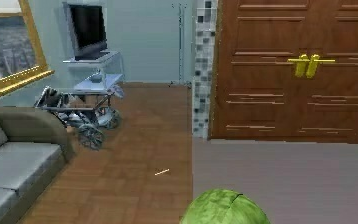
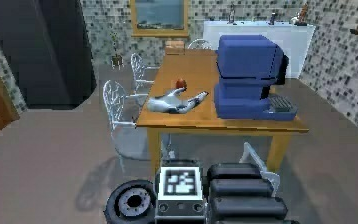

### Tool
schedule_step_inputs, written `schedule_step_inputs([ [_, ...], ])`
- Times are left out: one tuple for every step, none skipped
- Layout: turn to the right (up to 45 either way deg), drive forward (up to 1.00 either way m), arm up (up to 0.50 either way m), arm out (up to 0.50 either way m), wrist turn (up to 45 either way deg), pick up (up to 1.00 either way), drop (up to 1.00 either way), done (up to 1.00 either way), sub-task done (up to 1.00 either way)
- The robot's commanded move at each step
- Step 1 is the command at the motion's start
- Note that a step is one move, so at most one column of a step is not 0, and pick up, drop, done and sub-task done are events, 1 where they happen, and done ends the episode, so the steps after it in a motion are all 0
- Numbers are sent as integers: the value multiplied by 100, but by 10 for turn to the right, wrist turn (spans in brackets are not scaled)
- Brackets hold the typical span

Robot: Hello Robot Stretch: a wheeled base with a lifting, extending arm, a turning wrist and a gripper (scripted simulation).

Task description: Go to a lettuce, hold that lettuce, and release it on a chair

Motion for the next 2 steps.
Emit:
schedule_step_inputs([
  [450,0,0,0,0,0,0,0,0],
  [90,0,0,0,0,0,0,0,0],
])
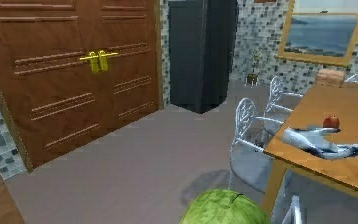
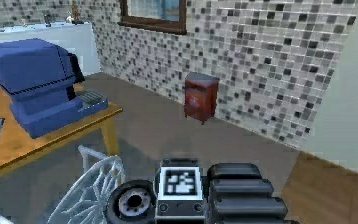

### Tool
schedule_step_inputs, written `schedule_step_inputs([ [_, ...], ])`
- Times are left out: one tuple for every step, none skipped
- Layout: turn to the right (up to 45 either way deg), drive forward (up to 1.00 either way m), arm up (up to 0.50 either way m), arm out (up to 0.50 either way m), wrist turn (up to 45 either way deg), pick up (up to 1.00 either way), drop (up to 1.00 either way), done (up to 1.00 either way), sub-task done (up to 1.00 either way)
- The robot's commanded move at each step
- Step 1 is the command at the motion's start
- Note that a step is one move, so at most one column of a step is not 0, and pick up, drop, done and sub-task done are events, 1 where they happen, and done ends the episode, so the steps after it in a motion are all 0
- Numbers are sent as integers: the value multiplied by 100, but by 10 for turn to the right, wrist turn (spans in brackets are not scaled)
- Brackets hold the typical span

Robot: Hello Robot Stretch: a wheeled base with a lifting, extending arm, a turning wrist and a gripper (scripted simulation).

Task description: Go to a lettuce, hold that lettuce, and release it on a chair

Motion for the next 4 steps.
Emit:
schedule_step_inputs([
  [0,100,0,0,0,0,0,0,0],
  [0,45,0,0,0,0,0,0,0],
  [330,0,0,0,0,0,0,0,0],
  [0,100,0,0,0,0,0,0,0],
])
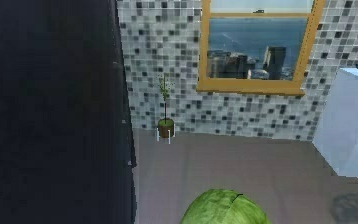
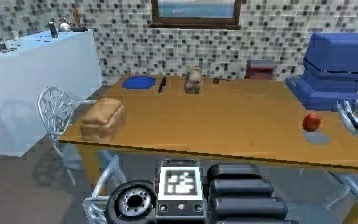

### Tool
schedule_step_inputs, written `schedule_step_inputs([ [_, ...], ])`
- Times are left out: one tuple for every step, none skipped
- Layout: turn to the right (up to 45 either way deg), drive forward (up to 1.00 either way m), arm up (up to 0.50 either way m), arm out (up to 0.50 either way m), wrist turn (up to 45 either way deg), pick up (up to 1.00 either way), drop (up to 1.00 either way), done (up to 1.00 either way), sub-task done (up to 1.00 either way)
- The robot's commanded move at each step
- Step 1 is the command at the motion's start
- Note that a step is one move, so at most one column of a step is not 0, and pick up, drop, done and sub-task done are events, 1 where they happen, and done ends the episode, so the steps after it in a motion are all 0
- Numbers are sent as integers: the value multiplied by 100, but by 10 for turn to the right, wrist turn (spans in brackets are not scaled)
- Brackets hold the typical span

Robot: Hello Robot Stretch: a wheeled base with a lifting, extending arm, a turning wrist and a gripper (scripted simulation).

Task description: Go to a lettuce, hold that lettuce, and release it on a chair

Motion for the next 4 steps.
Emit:
schedule_step_inputs([
  [60,0,0,0,0,0,0,0,0],
  [0,45,0,0,0,0,0,0,0],
  [450,0,0,0,0,0,0,0,0],
  [30,0,0,0,0,0,0,0,0],
])
